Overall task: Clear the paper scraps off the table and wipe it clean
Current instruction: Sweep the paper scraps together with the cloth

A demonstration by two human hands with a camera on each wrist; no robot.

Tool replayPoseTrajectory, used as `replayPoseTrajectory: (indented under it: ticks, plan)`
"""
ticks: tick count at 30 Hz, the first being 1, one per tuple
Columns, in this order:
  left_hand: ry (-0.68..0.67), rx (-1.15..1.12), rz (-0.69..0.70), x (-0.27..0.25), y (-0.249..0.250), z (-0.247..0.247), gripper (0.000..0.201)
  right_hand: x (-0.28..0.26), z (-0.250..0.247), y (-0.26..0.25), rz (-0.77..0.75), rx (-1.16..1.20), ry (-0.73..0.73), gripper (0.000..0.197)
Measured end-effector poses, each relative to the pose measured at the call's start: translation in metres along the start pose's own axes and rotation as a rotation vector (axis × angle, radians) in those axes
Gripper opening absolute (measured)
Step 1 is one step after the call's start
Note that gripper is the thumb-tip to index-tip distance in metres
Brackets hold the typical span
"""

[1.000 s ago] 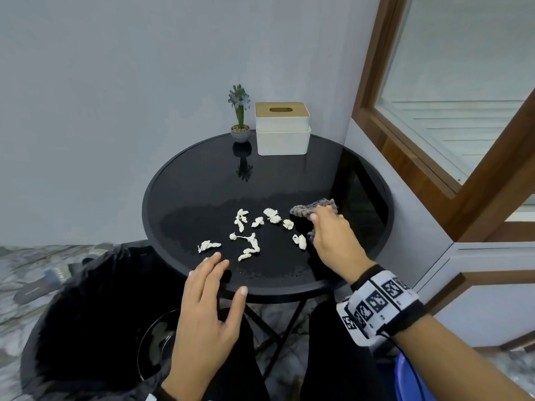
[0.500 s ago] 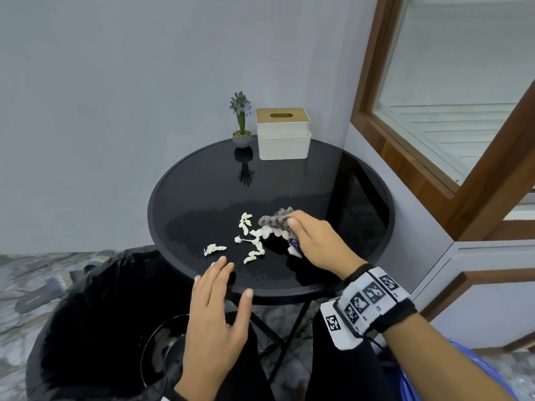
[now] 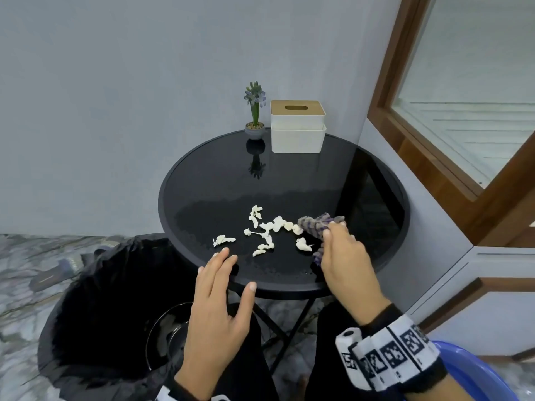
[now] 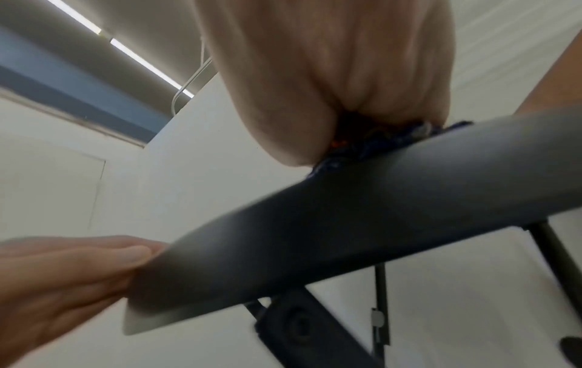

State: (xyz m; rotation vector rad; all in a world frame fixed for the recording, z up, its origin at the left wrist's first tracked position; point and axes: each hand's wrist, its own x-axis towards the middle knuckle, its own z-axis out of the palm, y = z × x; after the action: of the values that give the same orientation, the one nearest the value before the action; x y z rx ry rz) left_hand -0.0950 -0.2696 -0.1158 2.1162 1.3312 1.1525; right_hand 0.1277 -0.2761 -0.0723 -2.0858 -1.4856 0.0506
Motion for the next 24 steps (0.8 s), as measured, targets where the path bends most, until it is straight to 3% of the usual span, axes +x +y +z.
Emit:
replayPoseTrajectory:
  ticks: [6, 13, 16, 24]
  plan:
    - [0.007, 0.014, -0.016, 0.002, 0.000, -0.002, 0.054, 0.011, 0.017, -0.052, 0.036, 0.135, -0.003, 0.019]
    - [0.003, 0.017, -0.008, 0.002, -0.002, -0.004, 0.052, 0.033, 0.036, -0.091, 0.022, 0.243, -0.143, 0.022]
    - [0.011, -0.007, 0.003, 0.002, -0.002, -0.004, 0.051, 0.044, 0.025, -0.094, -0.001, 0.301, -0.210, 0.030]
    - [0.038, -0.073, 0.031, -0.001, -0.009, -0.007, 0.046, 0.106, -0.008, -0.069, -0.103, 0.166, -0.151, 0.037]
